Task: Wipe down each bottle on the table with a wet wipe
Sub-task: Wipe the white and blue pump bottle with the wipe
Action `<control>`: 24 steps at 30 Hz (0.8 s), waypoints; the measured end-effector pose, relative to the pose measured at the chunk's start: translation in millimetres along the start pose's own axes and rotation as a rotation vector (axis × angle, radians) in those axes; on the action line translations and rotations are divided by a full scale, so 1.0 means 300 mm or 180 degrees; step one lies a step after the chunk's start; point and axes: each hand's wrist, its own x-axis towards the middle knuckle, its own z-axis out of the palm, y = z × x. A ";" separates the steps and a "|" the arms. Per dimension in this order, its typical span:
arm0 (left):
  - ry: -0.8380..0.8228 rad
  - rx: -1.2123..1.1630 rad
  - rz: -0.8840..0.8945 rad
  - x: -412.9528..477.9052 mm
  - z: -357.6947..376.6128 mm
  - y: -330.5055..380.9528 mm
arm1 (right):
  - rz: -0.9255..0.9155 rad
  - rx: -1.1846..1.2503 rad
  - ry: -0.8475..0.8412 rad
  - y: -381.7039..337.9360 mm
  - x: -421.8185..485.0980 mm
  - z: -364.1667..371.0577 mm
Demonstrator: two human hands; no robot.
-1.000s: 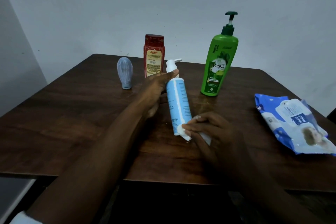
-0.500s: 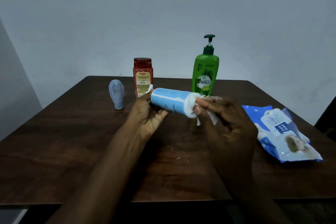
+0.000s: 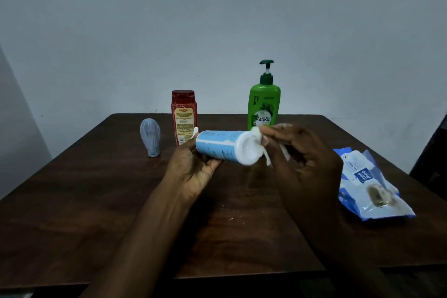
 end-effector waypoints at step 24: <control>-0.0237 0.0533 0.0547 -0.015 -0.024 0.029 | -0.0247 0.0048 -0.0917 0.040 -0.041 -0.004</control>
